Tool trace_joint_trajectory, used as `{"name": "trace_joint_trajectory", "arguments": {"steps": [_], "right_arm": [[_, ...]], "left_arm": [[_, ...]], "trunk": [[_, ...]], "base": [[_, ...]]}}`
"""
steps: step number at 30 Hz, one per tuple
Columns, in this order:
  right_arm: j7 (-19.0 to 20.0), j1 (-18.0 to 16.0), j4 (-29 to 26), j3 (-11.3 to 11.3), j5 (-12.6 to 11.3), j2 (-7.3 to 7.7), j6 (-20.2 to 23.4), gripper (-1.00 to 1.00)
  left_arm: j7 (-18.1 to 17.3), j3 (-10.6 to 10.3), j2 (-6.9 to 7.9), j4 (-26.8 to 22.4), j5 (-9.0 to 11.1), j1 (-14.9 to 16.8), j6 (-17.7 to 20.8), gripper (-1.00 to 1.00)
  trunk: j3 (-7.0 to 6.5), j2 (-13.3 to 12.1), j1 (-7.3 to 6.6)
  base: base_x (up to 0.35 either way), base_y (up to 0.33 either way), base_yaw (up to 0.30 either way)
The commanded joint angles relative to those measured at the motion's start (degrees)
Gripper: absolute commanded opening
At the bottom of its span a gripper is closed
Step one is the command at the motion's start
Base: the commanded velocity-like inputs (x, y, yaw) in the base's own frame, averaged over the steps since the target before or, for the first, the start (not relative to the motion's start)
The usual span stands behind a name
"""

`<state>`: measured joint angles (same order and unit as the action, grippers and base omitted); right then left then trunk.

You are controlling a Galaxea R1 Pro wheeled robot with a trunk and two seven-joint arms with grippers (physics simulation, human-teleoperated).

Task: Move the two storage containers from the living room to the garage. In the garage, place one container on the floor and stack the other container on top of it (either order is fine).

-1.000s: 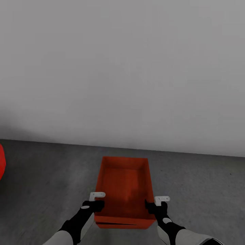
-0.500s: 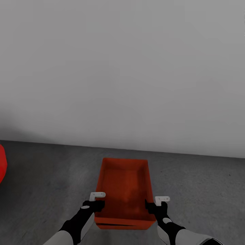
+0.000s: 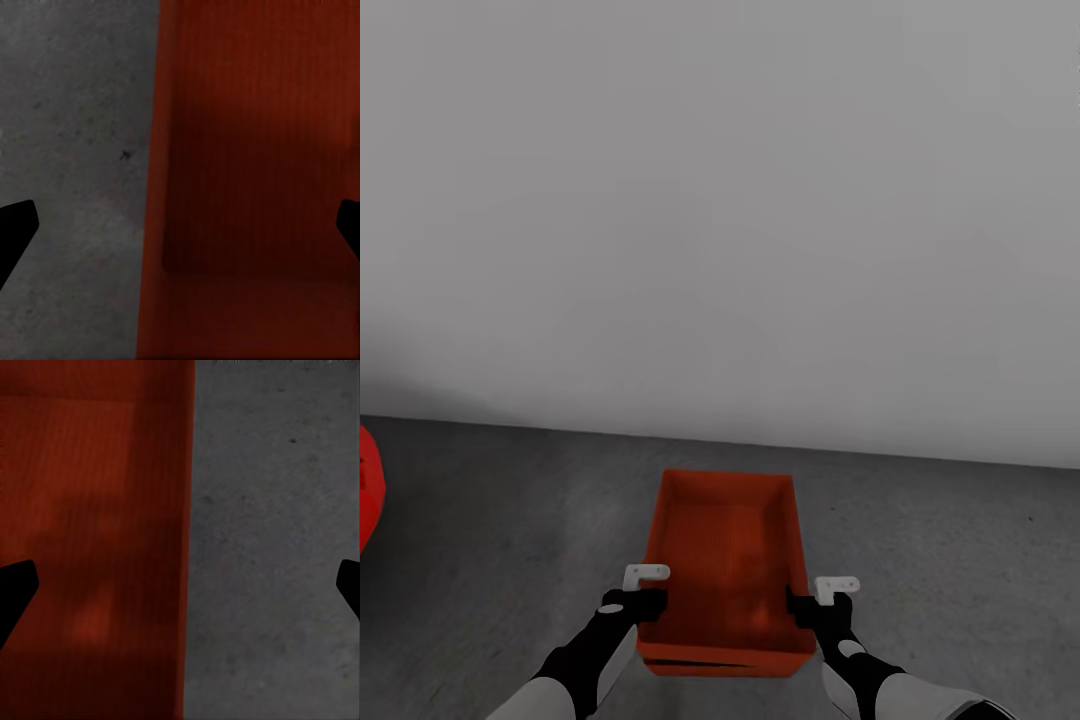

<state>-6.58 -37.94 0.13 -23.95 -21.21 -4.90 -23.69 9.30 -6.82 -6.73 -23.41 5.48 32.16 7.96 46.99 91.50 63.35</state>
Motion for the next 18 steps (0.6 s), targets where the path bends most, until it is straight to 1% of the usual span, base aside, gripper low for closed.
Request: {"name": "trace_joint_trajectory", "arguments": {"steps": [1, 18], "right_arm": [[-0.3, 0.0, 0.0, -0.5, -0.3, -0.02, -0.1, 1.0], [-0.3, 0.0, 0.0, -0.5, -0.3, -0.02, -0.1, 1.0]], "left_arm": [[0.5, -0.5, 0.05, -0.1, 0.6, 0.0, 0.3, 1.0], [0.5, -0.4, 0.13, 0.0, 0.7, 0.0, 0.3, 1.0]], "trunk": [[-0.14, -0.4, -0.23], [-3.19, -7.2, -3.96]], "base": [[0.0, 0.0, 0.0], [0.0, 0.0, 0.0]]}}
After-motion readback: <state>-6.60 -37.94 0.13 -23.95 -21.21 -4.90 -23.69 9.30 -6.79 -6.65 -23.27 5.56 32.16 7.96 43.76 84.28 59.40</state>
